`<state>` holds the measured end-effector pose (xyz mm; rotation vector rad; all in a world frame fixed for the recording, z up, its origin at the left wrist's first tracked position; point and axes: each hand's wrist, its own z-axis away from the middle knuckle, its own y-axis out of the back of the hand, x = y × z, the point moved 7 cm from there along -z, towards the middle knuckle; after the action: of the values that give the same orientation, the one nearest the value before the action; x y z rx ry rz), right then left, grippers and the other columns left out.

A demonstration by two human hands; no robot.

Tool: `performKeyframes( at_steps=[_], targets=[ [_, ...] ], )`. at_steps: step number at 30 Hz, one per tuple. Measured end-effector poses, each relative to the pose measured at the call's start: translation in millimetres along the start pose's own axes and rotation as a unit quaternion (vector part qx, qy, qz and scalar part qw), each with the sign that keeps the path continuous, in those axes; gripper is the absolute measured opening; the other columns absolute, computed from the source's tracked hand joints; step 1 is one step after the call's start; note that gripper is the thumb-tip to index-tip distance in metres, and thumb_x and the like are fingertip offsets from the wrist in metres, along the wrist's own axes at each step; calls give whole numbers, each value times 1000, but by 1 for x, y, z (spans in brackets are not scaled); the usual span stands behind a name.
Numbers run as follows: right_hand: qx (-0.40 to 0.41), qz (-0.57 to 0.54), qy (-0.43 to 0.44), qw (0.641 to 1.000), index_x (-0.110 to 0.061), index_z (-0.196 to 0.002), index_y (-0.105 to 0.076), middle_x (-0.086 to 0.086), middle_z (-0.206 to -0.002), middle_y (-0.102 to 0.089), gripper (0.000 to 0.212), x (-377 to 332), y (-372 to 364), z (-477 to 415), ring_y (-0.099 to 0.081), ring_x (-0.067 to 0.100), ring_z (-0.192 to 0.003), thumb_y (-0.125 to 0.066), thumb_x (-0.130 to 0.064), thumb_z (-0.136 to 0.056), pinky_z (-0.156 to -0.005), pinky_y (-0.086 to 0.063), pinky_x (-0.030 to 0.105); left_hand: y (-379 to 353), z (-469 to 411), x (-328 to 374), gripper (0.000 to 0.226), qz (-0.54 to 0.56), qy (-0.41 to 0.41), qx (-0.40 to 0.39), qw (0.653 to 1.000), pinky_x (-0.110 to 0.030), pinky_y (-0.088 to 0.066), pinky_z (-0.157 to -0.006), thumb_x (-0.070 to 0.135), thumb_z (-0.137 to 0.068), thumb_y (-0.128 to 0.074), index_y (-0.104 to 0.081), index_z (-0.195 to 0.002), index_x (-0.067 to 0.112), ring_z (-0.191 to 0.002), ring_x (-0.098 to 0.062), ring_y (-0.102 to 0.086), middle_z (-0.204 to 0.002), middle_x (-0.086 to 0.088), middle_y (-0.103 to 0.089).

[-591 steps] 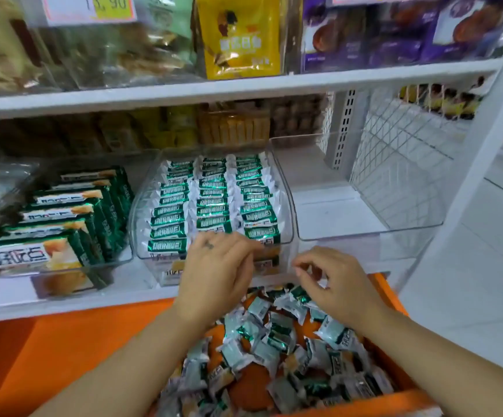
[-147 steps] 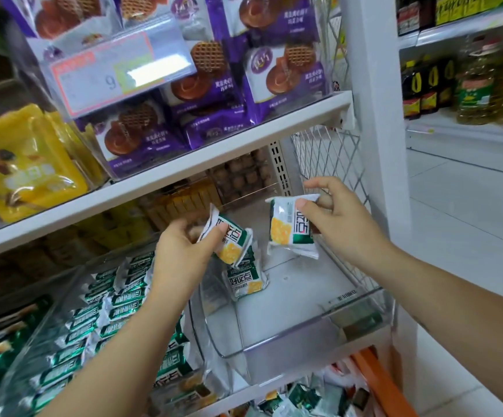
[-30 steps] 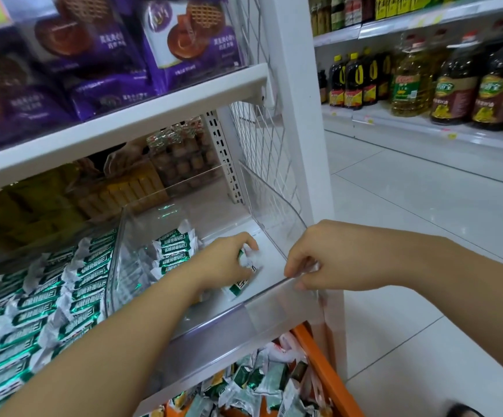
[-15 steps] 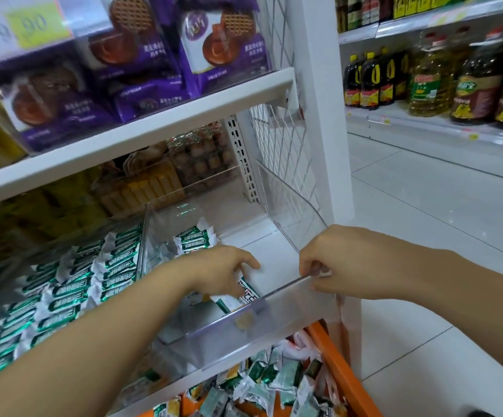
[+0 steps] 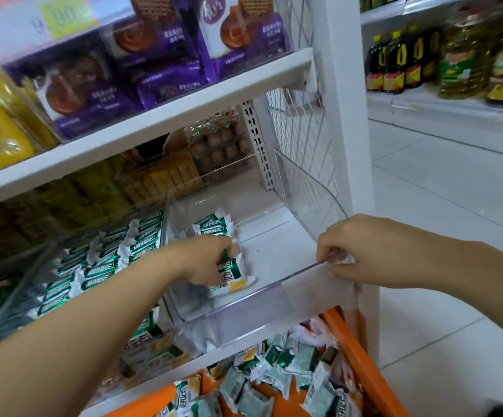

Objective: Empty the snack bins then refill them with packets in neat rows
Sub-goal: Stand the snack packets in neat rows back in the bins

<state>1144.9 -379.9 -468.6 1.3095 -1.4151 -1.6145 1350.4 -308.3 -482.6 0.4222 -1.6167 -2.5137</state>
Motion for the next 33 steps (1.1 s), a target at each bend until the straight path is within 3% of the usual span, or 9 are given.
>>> performKeyframes(
  at_steps=[4,10,17,22,25,27,30,33],
  targets=[
    [-1,-14,-1,1000,-31,-107,-62,-22,-91,-50,19,1,-1,0,-49,-3,-88,-61,-35,-88,-86,-47,24,-2,-1,2,16,-118,50,19,992,-31,-41,-69,20,-83,-57,-44,-92,23,-85,-21,-48,-95,2,-52],
    [3,-27,4,1000,-31,-107,-61,-22,-91,-49,19,1,-2,1,-50,-4,-87,-61,-36,-89,-85,-47,22,-4,-1,4,30,-159,69,30,984,-30,-38,-67,48,-83,-61,-52,-98,23,-83,-21,-53,-91,5,-54],
    [6,-24,6,1000,-32,-103,-60,-22,-87,-48,15,4,-3,-1,-49,-5,-85,-62,-35,-88,-83,-46,21,5,4,5,34,-228,93,52,968,-34,-30,-74,52,-86,-55,-59,-99,20,-76,-18,-50,-84,6,-52],
    [6,-6,-13,1000,-31,-108,-59,-20,-96,-52,19,-1,-2,4,-51,1,-94,-59,-32,-89,-85,-46,25,12,12,9,36,-206,88,80,971,-34,-27,-76,56,-85,-57,-59,-99,22,-85,-19,-56,-96,5,-62],
    [29,49,-36,998,-34,-119,-55,-17,-114,-52,27,-9,2,12,-48,5,-111,-54,-35,-92,-90,-44,27,28,32,14,34,-140,59,158,976,-32,-31,-75,56,-86,-56,-56,-108,29,-97,-19,-60,-109,7,-62],
    [89,59,-36,994,-33,-117,-57,-14,-114,-55,27,-21,8,19,-47,8,-112,-53,-34,-91,-87,-44,28,35,58,18,31,-73,25,237,968,-29,-35,-74,50,-88,-57,-55,-112,31,-99,-17,-60,-113,9,-62],
    [171,19,11,985,-28,-100,-64,-12,-98,-63,19,-58,10,32,-56,12,-97,-50,-33,-88,-76,-49,33,29,117,19,24,67,-51,401,912,-30,-46,-74,36,-89,-61,-60,-111,27,-90,-16,-62,-103,8,-64],
    [154,-29,28,987,-25,-92,-66,-12,-90,-66,7,-96,-22,43,-60,11,-85,-62,-27,-88,-71,-51,33,-12,170,18,22,128,-110,481,861,-24,-45,-66,30,-87,-53,-62,-106,22,-78,-8,-57,-87,8,-61]
  ],
)
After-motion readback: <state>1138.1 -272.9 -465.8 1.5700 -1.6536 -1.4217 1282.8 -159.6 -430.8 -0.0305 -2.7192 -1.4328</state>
